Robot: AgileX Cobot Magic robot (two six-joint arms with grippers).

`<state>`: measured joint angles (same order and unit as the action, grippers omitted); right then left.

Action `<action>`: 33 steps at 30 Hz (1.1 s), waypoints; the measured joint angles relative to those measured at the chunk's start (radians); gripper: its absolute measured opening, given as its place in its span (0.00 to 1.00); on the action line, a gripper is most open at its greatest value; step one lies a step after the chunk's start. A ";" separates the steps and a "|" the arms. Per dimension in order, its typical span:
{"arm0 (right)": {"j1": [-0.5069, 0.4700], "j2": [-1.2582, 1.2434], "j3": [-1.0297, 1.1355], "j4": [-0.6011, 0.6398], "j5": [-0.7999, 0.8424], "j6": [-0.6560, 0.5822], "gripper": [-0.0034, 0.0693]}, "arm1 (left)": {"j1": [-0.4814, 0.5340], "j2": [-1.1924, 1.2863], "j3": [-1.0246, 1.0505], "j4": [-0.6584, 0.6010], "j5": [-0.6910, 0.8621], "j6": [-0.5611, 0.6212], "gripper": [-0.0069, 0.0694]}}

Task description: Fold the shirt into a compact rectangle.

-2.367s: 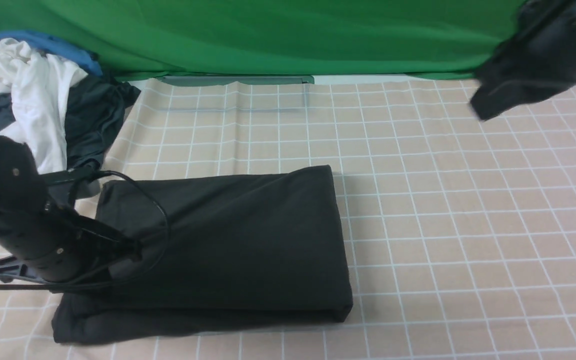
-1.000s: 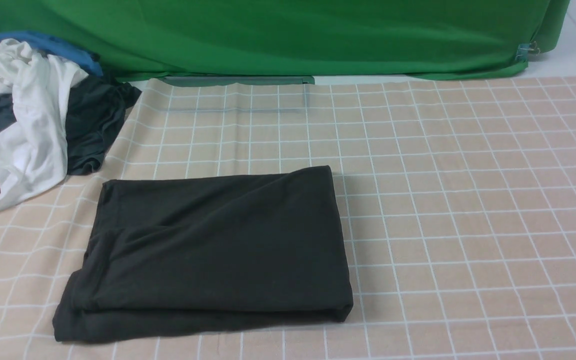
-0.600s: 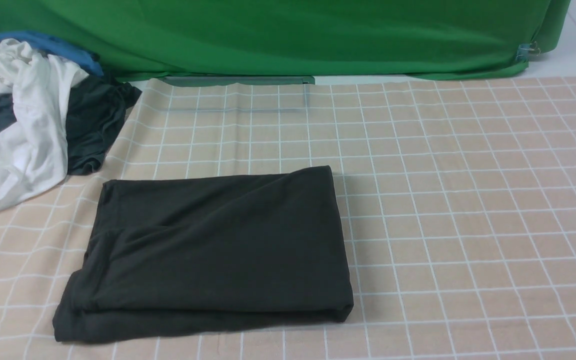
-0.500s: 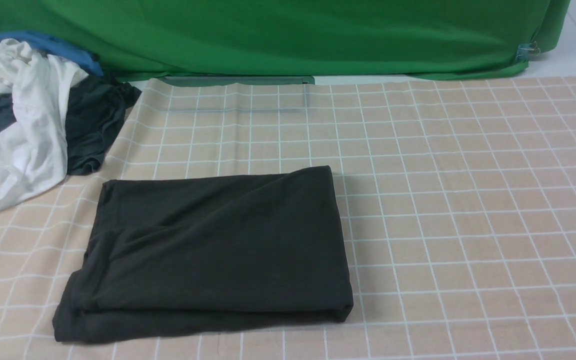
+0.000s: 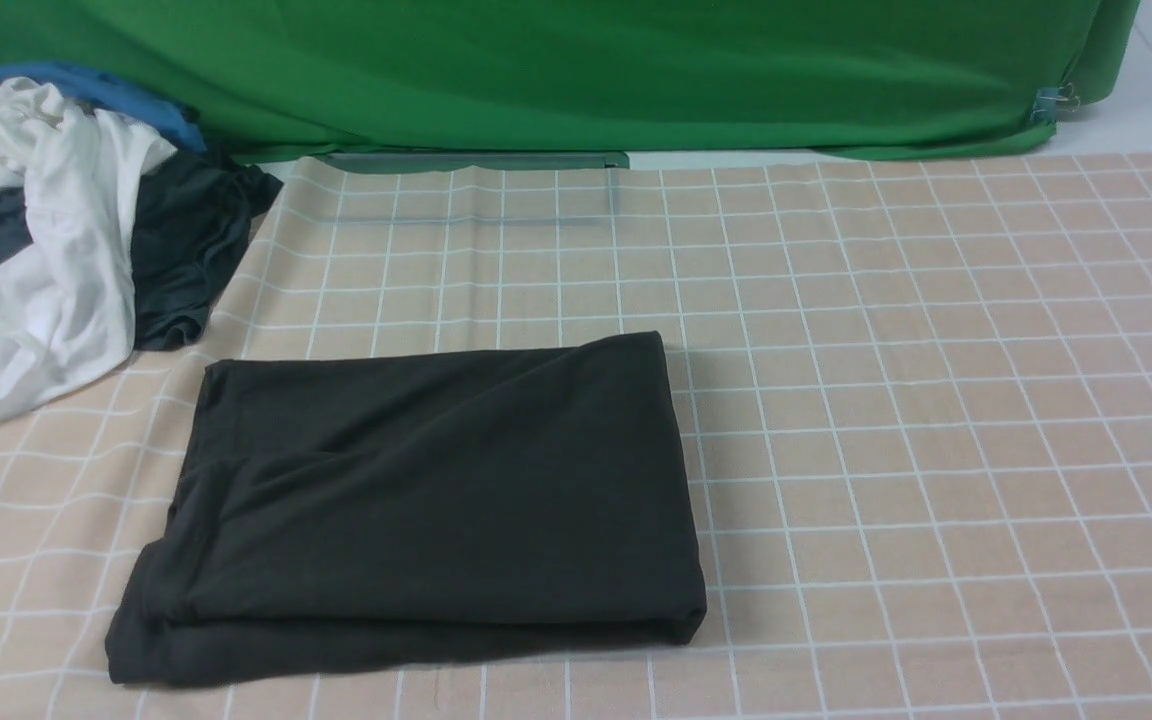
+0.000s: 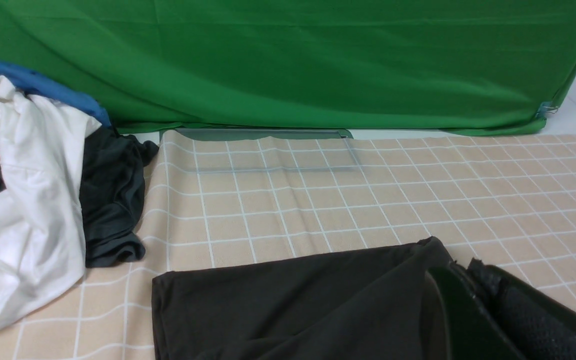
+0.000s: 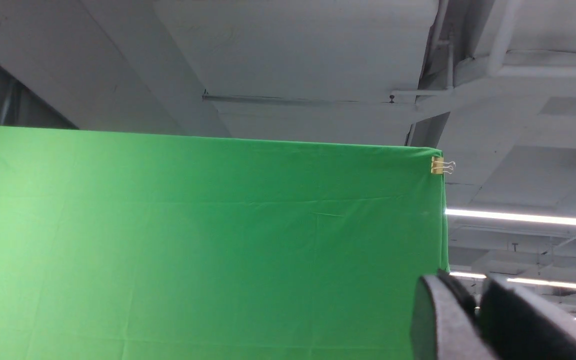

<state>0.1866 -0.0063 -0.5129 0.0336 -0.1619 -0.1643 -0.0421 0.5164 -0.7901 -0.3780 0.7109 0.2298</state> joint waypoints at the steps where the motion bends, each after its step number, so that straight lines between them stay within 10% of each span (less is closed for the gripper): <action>1: 0.000 0.000 0.000 0.000 0.000 0.000 0.27 | -0.004 -0.001 0.000 0.011 0.000 0.005 0.11; 16: 0.000 0.000 0.000 0.000 0.001 0.000 0.31 | -0.028 -0.394 0.569 0.267 -0.506 0.031 0.11; 33: 0.000 0.000 0.000 0.000 0.003 0.002 0.35 | -0.021 -0.516 0.797 0.298 -0.505 0.034 0.11</action>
<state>0.1866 -0.0063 -0.5129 0.0336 -0.1588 -0.1619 -0.0631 0.0000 0.0073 -0.0801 0.2059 0.2634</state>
